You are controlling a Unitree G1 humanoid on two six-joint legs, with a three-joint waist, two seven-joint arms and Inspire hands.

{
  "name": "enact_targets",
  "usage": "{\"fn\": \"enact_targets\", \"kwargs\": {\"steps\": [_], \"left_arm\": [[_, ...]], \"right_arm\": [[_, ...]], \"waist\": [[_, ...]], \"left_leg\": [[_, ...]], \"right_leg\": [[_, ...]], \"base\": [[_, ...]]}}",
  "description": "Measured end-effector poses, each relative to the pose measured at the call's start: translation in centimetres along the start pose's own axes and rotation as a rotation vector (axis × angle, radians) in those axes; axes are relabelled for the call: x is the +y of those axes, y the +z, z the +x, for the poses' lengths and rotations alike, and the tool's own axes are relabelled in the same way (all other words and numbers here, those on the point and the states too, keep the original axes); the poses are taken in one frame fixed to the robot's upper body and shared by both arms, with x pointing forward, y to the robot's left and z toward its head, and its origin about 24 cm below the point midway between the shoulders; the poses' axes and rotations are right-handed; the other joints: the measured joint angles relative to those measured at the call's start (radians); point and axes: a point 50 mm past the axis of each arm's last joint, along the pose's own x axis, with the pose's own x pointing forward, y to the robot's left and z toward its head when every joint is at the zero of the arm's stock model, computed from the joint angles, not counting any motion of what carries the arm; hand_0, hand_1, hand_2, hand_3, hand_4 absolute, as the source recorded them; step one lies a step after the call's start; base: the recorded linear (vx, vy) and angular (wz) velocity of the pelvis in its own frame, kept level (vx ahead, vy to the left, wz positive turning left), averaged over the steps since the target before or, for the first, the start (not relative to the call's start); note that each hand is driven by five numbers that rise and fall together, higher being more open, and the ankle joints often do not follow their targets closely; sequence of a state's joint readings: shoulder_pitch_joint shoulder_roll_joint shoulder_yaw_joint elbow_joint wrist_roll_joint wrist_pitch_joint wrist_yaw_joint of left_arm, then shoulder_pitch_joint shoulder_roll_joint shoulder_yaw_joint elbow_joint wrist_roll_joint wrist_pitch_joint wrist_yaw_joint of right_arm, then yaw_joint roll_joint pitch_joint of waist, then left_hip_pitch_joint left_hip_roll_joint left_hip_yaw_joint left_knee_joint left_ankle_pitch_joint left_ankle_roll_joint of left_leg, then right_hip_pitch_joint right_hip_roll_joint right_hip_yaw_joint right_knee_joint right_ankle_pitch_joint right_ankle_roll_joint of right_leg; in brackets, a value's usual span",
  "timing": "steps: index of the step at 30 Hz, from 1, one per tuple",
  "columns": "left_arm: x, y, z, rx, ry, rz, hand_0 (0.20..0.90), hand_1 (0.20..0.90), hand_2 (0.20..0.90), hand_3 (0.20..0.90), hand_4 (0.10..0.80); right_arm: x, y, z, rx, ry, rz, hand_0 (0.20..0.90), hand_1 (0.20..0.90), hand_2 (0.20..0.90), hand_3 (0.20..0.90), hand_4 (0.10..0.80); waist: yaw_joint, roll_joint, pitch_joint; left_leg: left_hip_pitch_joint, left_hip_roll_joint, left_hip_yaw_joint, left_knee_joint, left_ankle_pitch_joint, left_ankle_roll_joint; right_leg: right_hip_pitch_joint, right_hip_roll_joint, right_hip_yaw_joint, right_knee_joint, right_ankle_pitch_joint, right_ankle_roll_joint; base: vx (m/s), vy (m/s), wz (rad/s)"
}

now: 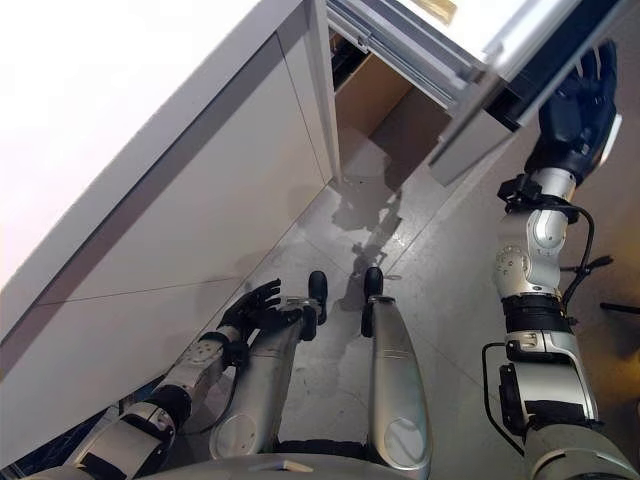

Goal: Put drinks into fridge and close the fridge

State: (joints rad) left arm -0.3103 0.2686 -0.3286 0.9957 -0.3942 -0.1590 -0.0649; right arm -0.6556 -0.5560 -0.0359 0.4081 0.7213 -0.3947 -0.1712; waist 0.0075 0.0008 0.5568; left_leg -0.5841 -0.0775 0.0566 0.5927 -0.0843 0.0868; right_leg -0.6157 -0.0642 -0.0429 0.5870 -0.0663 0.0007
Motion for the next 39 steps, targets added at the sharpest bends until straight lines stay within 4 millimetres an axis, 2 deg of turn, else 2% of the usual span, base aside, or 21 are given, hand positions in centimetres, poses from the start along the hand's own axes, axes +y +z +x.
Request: {"fn": "enact_targets", "kwargs": {"steps": [3,8,12,16,20,22,24,26,31,34,37,39], "left_arm": [[-0.2,0.0,0.0,-0.001,-0.011,-0.005,0.900,0.900,0.900,0.900,0.800],[-0.2,-0.2,0.0,0.006,-0.019,-0.004,0.900,0.900,0.900,0.900,0.800],[-0.2,-0.6,-0.2,0.017,-0.031,-0.007,0.900,0.900,0.900,0.900,0.800],[-0.1,-1.1,-0.4,0.030,-0.042,-0.007,0.900,0.900,0.900,0.900,0.800],[-0.1,-1.3,-0.6,0.030,-0.052,-0.007,0.900,0.900,0.900,0.900,0.800],[0.0,-1.6,-0.7,0.037,-0.049,-0.009,0.900,0.900,0.900,0.900,0.800],[0.1,-2.0,-1.0,0.044,-0.043,-0.019,0.900,0.900,0.900,0.900,0.800],[0.2,-2.4,-1.2,0.052,-0.032,-0.024,0.900,0.900,0.900,0.900,0.800],[0.8,-3.6,-1.7,0.094,-0.008,-0.021,0.900,0.900,0.900,0.900,0.800],[1.2,-4.3,-2.1,0.120,0.005,0.004,0.900,0.900,0.900,0.900,0.800],[1.3,-5.0,-2.4,0.147,0.009,0.037,0.900,0.900,0.900,0.900,0.800],[1.3,-6.2,-3.0,0.195,0.010,0.050,0.900,0.900,0.900,0.900,0.800]], "right_arm": [[1.2,0.2,0.8,0.023,0.077,-0.046,0.900,0.900,0.900,0.900,0.800],[2.7,0.3,2.3,0.064,0.185,-0.138,0.900,0.900,0.900,0.900,0.800],[3.7,0.6,3.6,0.141,0.380,-0.261,0.900,0.900,0.900,0.900,0.800],[4.5,0.3,3.3,0.209,0.609,-0.334,0.900,0.900,0.900,0.900,0.800],[6.8,-0.3,2.6,0.210,0.754,-0.349,0.900,0.900,0.900,0.900,0.800],[6.3,-0.3,2.8,0.146,0.630,-0.443,0.900,0.900,0.900,0.900,0.800],[6.8,1.0,2.8,-0.024,0.515,-0.558,0.900,0.900,0.900,0.900,0.800],[6.9,2.4,2.7,-0.141,0.410,-0.573,0.900,0.900,0.900,0.900,0.800],[7.5,7.3,2.6,-0.429,0.205,-0.478,0.900,0.900,0.900,0.900,0.800],[6.9,9.4,2.0,-0.523,0.109,-0.400,0.900,0.900,0.900,0.900,0.800],[5.7,10.0,0.9,-0.594,0.012,-0.387,0.900,0.900,0.900,0.900,0.800],[4.4,9.3,-0.1,-0.601,-0.064,-0.417,0.900,0.900,0.900,0.900,0.800]], "waist": [[0.005,0.001,0.000],[0.028,0.008,0.003],[0.048,0.011,0.003],[0.071,0.012,0.003],[0.112,0.012,0.002],[0.112,0.012,0.002],[0.110,0.012,0.002],[0.107,0.012,0.002],[0.093,0.010,0.001],[0.089,0.005,-0.003],[0.079,0.005,-0.009],[0.064,0.001,-0.056]], "left_leg": [[0.002,-0.013,-0.028,0.001,0.005,-0.008],[0.021,-0.016,-0.062,0.001,0.014,-0.026],[0.048,-0.020,-0.091,-0.005,0.016,-0.040],[0.095,-0.028,-0.118,-0.028,0.012,-0.047],[0.125,-0.028,-0.126,-0.051,0.012,-0.047],[0.144,-0.027,-0.135,-0.062,0.014,-0.049],[0.170,-0.027,-0.133,-0.076,0.014,-0.049],[0.192,-0.026,-0.131,-0.084,0.014,-0.049],[0.287,-0.027,-0.120,-0.146,0.014,-0.045],[0.360,-0.026,-0.112,-0.197,0.017,-0.037],[0.425,-0.025,-0.105,-0.248,0.022,-0.031],[0.452,-0.025,-0.102,-0.292,0.027,-0.028]], "right_leg": [[0.002,-0.004,-0.012,0.013,-0.006,-0.010],[0.027,-0.012,-0.049,0.025,-0.021,-0.032],[0.061,-0.019,-0.081,0.026,-0.033,-0.051],[0.112,-0.028,-0.107,0.019,-0.051,-0.055],[0.143,-0.030,-0.120,-0.001,-0.055,-0.059],[0.171,-0.032,-0.134,-0.020,-0.054,-0.059],[0.196,-0.032,-0.133,-0.036,-0.054,-0.058],[0.222,-0.030,-0.132,-0.047,-0.059,-0.051],[0.306,-0.030,-0.122,-0.093,-0.058,-0.042],[0.367,-0.028,-0.111,-0.133,-0.062,-0.036],[0.423,-0.025,-0.105,-0.175,-0.060,-0.029],[0.447,-0.022,-0.102,-0.212,-0.054,-0.020]], "base": [[0.082,-0.022,0.12],[0.075,-0.017,0.18],[0.082,-0.013,0.19],[0.080,-0.012,0.21],[0.077,0.000,0.14],[0.074,0.006,0.18],[0.056,0.018,-0.01],[0.057,0.028,-0.01],[0.048,0.007,-0.05],[0.046,-0.021,-0.09],[0.038,-0.022,-0.10],[0.014,-0.016,-0.07]]}}
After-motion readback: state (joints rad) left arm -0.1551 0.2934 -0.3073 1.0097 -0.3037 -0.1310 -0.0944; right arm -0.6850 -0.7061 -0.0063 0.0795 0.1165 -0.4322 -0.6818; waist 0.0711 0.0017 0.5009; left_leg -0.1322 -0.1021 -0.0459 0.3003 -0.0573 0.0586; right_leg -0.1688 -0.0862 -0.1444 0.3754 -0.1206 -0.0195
